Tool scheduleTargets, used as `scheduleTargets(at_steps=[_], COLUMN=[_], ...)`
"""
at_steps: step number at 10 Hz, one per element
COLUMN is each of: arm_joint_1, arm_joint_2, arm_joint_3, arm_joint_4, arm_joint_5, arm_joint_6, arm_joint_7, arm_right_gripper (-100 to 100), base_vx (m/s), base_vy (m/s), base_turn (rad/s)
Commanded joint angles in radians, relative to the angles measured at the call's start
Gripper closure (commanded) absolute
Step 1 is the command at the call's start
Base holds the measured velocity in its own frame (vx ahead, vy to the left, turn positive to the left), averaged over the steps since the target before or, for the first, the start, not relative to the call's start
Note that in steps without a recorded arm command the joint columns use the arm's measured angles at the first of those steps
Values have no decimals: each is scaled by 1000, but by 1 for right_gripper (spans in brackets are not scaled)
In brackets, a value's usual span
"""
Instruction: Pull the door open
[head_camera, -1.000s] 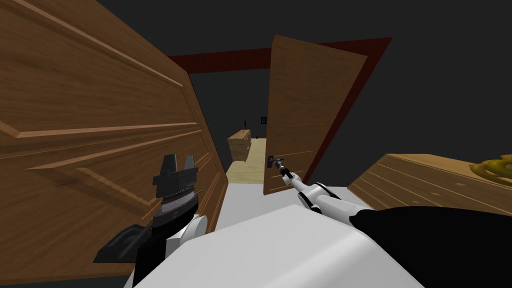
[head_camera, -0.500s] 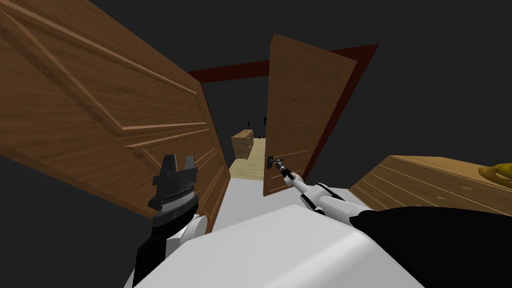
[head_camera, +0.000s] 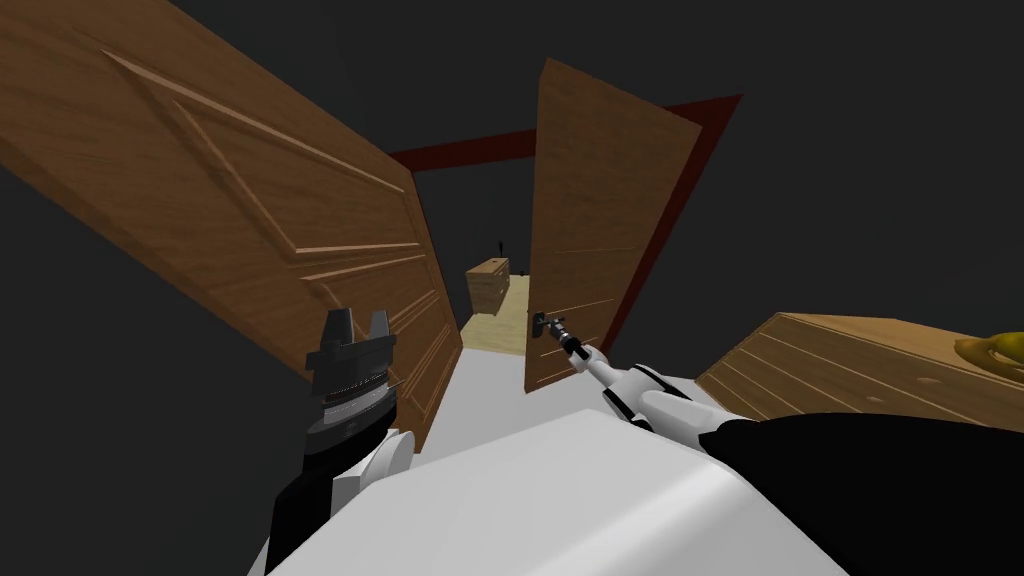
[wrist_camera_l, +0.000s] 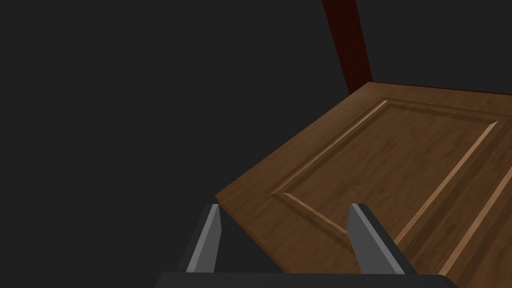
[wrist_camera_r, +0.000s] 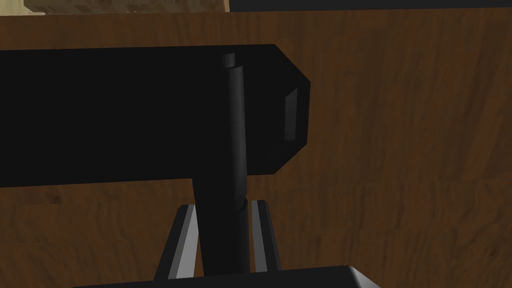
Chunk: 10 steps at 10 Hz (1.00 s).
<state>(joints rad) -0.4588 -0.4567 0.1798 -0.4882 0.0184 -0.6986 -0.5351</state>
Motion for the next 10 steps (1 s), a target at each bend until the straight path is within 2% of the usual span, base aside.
scheduleTargets(at_steps=[1,5,6,7,10], arm_joint_1=[11,15,19,28,37], arm_joint_2=[-10,-30,-24,-37,-58], arm_joint_3=[21,65,62,90,127], arm_joint_4=[-9,-18,-28,-36,-50], arm_joint_5=[10,31,30,44,62], arm_joint_6=[-15,-48,-38,-65,-104], arm_joint_7=[-23,-71,-64,-92,-130], arm_right_gripper=[100,100,100,100,100], base_vx=[-194,-185,-84,-122,-165], base_vy=[-134,-108,-47,-49,-136], base_turn=[79,51,26,8,21])
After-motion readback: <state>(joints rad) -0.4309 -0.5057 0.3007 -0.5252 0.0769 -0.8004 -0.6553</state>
